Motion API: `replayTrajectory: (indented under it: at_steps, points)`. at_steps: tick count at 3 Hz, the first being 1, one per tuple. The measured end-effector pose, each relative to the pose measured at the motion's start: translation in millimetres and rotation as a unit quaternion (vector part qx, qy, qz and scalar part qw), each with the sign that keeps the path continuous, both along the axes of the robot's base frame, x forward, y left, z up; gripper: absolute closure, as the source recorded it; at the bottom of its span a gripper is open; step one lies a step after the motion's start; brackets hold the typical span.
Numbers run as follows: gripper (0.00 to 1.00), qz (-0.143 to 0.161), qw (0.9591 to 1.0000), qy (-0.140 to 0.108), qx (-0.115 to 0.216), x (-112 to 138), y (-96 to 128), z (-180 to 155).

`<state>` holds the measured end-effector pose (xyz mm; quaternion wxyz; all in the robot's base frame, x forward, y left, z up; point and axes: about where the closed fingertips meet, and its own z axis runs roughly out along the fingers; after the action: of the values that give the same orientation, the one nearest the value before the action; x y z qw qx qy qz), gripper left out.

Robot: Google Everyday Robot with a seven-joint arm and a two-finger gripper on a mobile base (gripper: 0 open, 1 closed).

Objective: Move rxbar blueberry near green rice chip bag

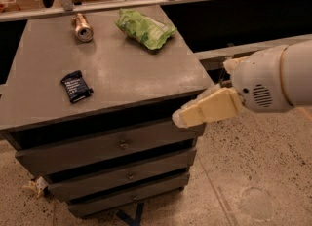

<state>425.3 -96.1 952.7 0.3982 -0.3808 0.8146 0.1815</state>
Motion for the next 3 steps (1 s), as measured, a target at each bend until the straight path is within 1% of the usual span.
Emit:
replayTrajectory:
  at_steps: [1, 2, 3]
  points:
    - [0.0, -0.016, 0.9983, -0.033, 0.046, 20.4, 22.8, -5.2]
    - [0.0, -0.029, 0.997, -0.046, 0.054, 27.7, 23.7, 2.3]
    - [0.0, -0.045, 0.9961, -0.035, 0.066, 15.2, 33.6, -6.9]
